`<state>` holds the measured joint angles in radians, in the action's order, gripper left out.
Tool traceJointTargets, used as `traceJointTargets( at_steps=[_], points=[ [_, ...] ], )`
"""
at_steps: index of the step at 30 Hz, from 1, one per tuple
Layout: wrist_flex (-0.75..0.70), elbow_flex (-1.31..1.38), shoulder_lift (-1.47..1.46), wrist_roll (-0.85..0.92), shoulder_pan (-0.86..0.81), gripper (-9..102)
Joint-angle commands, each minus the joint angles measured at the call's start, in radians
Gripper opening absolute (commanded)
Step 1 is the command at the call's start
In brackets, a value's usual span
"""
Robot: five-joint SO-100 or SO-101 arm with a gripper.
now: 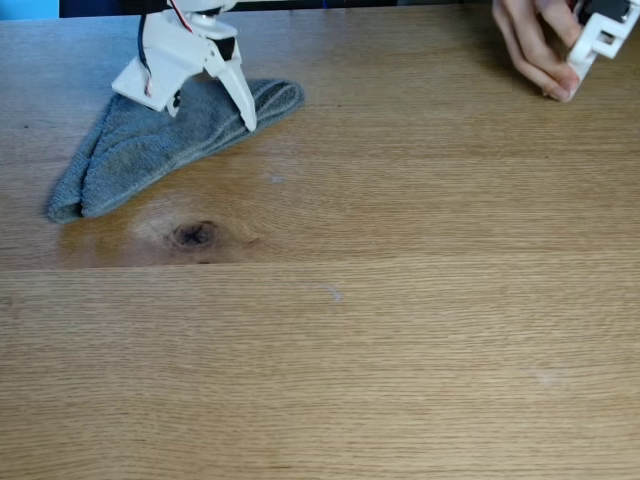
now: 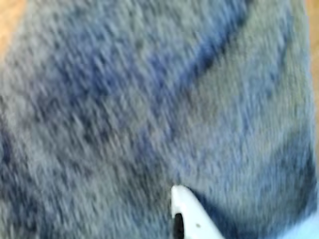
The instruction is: Clean the area in front of the robot
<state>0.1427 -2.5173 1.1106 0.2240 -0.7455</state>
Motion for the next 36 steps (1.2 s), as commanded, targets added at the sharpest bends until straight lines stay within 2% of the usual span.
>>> traceJointTargets(
  at_steps=[1,10,26,36],
  points=[
    [0.109,0.048,-0.035,0.043,0.025,42],
    [0.120,0.048,-0.064,0.092,0.028,29],
    [0.023,0.048,-0.021,0.114,0.000,0],
    [-0.026,0.034,0.225,0.014,0.041,0]
  ],
)
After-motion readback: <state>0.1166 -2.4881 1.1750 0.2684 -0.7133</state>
